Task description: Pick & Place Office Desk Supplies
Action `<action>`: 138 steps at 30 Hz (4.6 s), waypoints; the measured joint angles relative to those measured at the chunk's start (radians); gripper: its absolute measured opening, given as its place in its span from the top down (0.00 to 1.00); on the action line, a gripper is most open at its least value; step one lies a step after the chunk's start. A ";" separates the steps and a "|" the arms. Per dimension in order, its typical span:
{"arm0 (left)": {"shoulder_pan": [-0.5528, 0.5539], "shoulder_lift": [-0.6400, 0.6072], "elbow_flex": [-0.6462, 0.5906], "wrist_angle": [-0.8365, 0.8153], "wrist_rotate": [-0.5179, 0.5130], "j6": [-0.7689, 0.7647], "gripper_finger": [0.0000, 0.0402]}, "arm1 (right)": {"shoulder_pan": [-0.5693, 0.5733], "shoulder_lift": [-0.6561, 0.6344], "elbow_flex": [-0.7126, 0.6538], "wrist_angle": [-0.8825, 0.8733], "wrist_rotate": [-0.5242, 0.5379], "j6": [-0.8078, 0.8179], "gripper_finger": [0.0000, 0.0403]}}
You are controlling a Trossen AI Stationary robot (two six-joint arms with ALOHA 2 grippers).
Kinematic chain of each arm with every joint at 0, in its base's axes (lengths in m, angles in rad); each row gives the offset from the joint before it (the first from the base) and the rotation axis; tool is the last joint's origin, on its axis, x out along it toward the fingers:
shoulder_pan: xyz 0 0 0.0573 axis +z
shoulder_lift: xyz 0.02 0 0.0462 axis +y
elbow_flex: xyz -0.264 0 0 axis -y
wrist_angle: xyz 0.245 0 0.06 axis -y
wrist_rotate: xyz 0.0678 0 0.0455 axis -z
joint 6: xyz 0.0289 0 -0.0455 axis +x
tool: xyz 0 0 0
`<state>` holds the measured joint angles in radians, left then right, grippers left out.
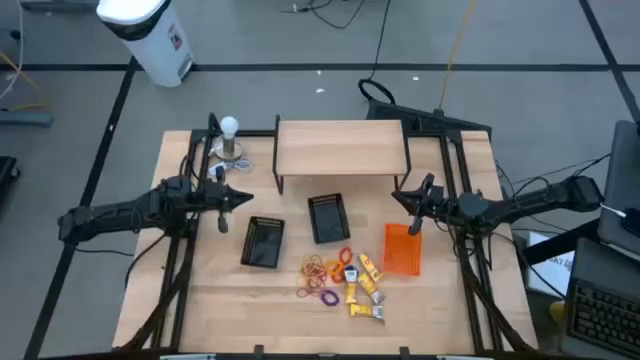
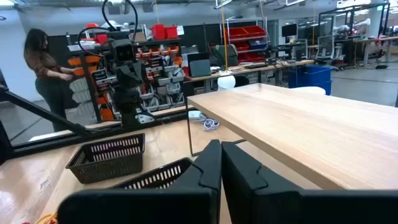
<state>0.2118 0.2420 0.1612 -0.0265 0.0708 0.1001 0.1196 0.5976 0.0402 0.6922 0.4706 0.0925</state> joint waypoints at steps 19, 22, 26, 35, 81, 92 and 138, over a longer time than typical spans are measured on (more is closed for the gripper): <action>0.000 0.000 0.000 0.000 -0.004 -0.012 0.98 | 0.000 0.002 0.000 0.000 0.000 0.000 1.00; 0.000 0.002 0.010 -0.003 -0.066 -0.058 0.99 | 0.000 0.002 0.000 0.000 0.000 0.000 1.00; -0.024 0.067 0.102 -0.066 -0.110 -0.076 0.99 | 0.000 0.002 0.000 0.002 0.000 -0.001 1.00; -0.224 0.490 0.460 -0.315 -0.247 -0.151 0.99 | 0.000 0.002 0.000 0.030 0.000 -0.027 1.00; -0.452 1.742 1.301 -0.765 -0.050 -0.817 0.56 | 0.000 0.011 0.000 0.068 -0.083 -0.028 1.00; -0.450 1.768 1.305 -0.785 -0.045 -0.861 0.56 | 0.000 0.012 0.000 0.090 -0.083 -0.027 1.00; -0.448 1.803 1.305 -0.784 -0.035 -0.798 0.85 | 0.000 0.013 0.000 0.068 -0.109 0.001 1.00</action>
<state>-0.2366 2.0449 1.4658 -0.8104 0.0360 -0.6983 0.1196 0.6102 0.0402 0.7597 0.3611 0.0933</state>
